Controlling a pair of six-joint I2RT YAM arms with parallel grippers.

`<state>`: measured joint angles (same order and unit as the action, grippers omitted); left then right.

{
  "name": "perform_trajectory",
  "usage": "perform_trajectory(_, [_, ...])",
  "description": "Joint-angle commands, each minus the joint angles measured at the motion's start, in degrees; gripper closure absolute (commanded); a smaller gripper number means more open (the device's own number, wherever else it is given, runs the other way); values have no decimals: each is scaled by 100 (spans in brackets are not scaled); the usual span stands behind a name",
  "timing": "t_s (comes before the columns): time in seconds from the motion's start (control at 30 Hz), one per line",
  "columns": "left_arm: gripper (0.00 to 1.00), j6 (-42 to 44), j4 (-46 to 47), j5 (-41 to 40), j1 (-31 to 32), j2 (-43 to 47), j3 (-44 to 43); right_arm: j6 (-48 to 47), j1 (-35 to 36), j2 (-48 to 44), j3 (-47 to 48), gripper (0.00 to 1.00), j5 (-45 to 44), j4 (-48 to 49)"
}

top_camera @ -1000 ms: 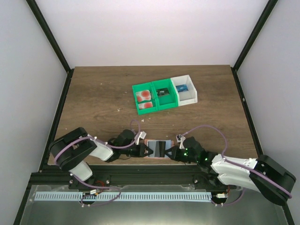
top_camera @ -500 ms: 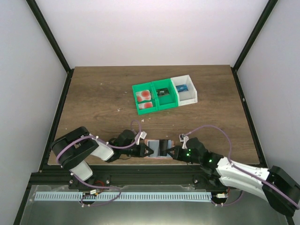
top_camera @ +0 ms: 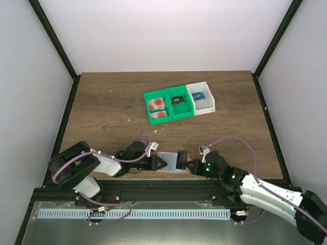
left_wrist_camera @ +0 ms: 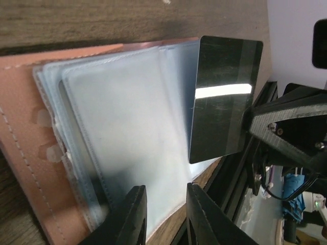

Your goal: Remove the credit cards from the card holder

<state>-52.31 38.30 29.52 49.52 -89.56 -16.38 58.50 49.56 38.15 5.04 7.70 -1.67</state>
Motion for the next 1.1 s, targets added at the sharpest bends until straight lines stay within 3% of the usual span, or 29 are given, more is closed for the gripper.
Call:
perform_trajectory(0.0, [73,101,-377,-180,7,509,-32,-232,-34,-243,370,100,-273,-538])
perform_trajectory(0.23, [63,4,-1064,-167,12,1260,-294,-1030,-39,-365,525,100,71,-118])
perform_trajectory(0.5, [37,-698,-2907,-928,-130,2444,-921,-2542,-34,115,1141,99,92,186])
perform_trajectory(0.67, [26,-1857,-2649,-1007,-505,3666,-459,-3278,15,662,1528,100,-51,333])
perform_trajectory(0.73, [25,-2433,-2684,-1053,-657,4135,-237,-3405,78,848,1601,100,-215,387])
perform_trajectory(0.9, [36,-3940,-3411,-1270,-749,4846,29,-3804,386,1131,1661,100,-454,788])
perform_trajectory(1.07, [36,-4327,-3569,-965,-758,4853,-100,-4483,809,1466,1838,100,-909,1081])
